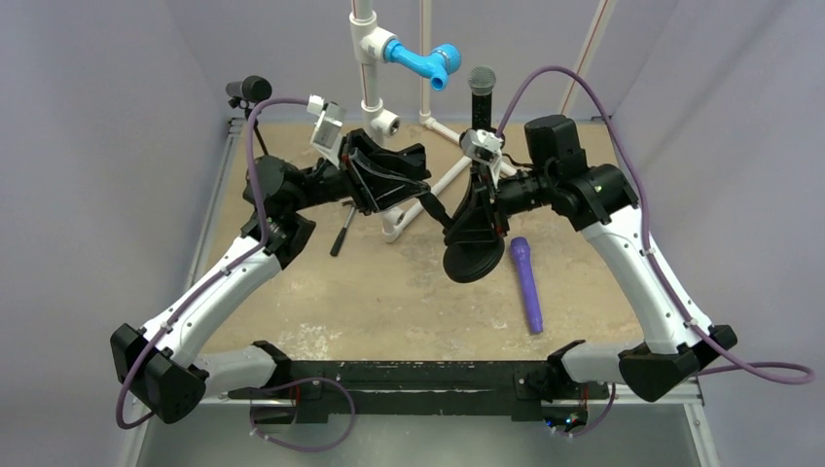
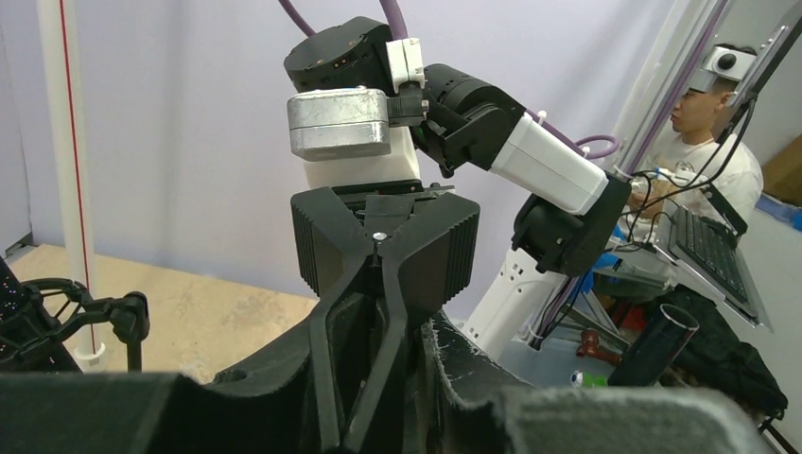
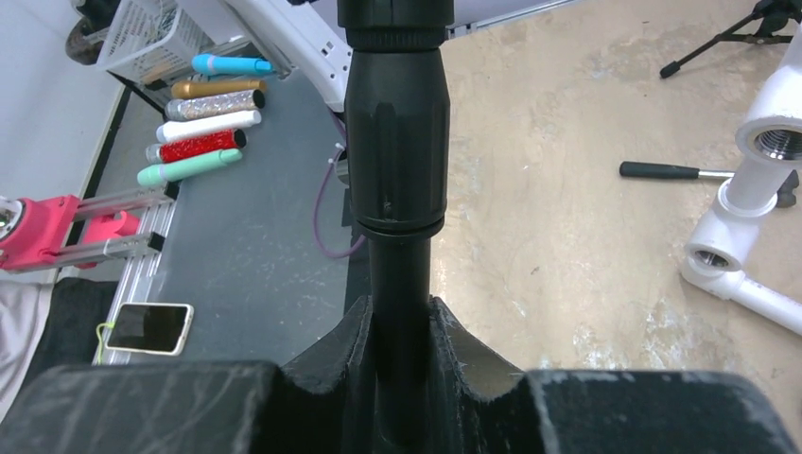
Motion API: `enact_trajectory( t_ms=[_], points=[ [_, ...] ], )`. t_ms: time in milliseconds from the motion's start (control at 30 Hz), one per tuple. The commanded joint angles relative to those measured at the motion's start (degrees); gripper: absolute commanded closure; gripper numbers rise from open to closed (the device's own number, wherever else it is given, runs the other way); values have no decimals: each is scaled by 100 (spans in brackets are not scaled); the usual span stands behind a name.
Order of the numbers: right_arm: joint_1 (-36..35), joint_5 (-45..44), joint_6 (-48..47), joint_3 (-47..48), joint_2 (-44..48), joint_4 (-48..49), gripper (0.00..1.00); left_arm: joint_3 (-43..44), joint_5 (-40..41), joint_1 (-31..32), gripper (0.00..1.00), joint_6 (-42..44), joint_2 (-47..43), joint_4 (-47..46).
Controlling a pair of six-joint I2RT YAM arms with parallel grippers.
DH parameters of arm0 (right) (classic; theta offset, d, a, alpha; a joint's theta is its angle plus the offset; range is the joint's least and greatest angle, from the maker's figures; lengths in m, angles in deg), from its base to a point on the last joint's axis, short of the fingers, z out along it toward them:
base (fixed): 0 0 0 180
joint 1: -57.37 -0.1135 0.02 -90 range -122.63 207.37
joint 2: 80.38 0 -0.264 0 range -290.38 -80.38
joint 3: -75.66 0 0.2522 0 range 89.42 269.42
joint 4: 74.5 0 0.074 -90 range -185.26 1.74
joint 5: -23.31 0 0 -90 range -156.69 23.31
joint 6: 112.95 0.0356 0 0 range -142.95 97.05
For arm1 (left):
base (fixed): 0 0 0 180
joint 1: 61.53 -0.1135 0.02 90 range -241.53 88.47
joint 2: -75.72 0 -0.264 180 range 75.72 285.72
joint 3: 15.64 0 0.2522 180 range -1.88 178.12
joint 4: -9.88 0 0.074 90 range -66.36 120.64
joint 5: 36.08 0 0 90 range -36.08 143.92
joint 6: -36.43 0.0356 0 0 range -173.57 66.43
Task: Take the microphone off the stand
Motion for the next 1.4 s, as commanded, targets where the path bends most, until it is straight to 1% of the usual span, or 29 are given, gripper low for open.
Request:
enact_trajectory(
  t_ms=[0,33,67,133,200,267,300,367,433,533,667,767,867,967,1067,1367],
  points=[
    [-43,839,112,507,241,1257,100,-276,-1038,86,100,286,219,890],
    [-45,827,116,440,265,1276,100,-218,-1038,74,100,307,220,932],
    [-48,812,117,378,289,1292,100,-166,-1041,65,97,345,216,995],
    [-45,742,98,249,350,1301,100,-45,-1074,53,78,447,210,1143],
    [-46,656,47,97,455,1297,100,94,-1105,41,54,589,197,1363],
    [-28,558,-42,-99,565,1262,100,247,-1101,11,35,753,154,1671],
    [-12,539,-89,-207,619,1263,100,332,-1089,-6,23,865,134,1839],
    [46,565,-134,-396,744,1301,100,516,-1048,-49,12,1124,83,2298],
    [143,510,-201,-575,880,1296,100,702,-1021,-84,7,1442,22,2795],
    [330,450,-331,-790,1130,1274,100,951,-1028,-115,2,1965,-73,3547],
    [649,179,-391,-1089,1504,1294,100,1181,-1000,-179,1,2666,-217,4319],
    [868,-289,-319,-1317,1770,1385,100,1228,-888,-247,1,2970,-350,4618],
    [1097,-1081,-36,-1608,2031,1686,100,1273,-615,-281,0,3214,-484,4942],
    [1360,-1903,192,-1924,2319,1957,100,1282,-297,-308,0,3421,-614,5217],
    [1576,-2534,415,-2197,2511,2205,100,1284,-76,-310,0,3585,-707,5442],
    [2146,-3781,1061,-2801,2838,2946,100,1042,278,-318,0,3802,-935,5482]
  ],
)
